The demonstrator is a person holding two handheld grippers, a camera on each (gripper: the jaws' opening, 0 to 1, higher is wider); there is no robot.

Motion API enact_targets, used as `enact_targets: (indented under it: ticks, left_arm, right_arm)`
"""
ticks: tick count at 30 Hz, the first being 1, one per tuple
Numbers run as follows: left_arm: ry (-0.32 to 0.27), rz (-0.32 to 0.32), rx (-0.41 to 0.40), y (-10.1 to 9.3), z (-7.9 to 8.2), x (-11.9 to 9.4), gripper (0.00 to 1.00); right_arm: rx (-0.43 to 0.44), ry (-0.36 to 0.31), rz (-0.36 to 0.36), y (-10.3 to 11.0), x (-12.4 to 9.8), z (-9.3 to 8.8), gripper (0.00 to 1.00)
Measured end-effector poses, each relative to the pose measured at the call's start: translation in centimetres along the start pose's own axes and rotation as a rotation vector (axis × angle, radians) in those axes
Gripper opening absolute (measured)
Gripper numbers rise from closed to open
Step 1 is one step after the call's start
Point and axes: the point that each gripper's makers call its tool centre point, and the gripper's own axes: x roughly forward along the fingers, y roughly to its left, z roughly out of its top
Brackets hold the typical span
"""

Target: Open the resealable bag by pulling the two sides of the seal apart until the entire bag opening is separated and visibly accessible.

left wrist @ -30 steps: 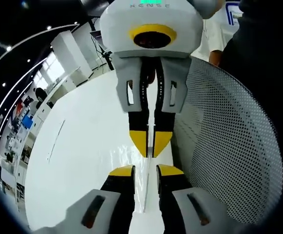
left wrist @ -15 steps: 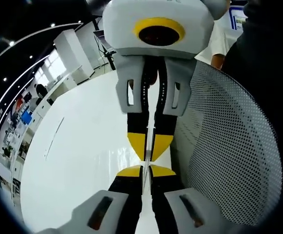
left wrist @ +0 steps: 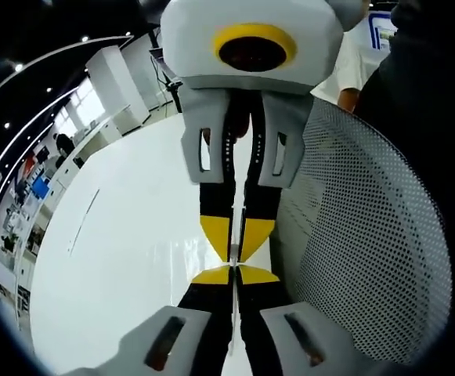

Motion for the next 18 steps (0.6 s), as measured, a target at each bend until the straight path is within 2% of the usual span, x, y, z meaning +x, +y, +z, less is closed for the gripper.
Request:
enact_targets:
  ticks: [3,18]
  left_arm:
    - [0.010,0.018,0.069,-0.01,0.12,0.05,0.00]
    - [0.006,0.017,0.060,-0.26,-0.22,-0.42,0.00]
  right_arm:
    - [0.008,-0.005,-0.003,-0.20,-0.10,-0.12,0.00]
    - [0.019,0.009,0.009,0.16,-0.36,-0.95,0.00]
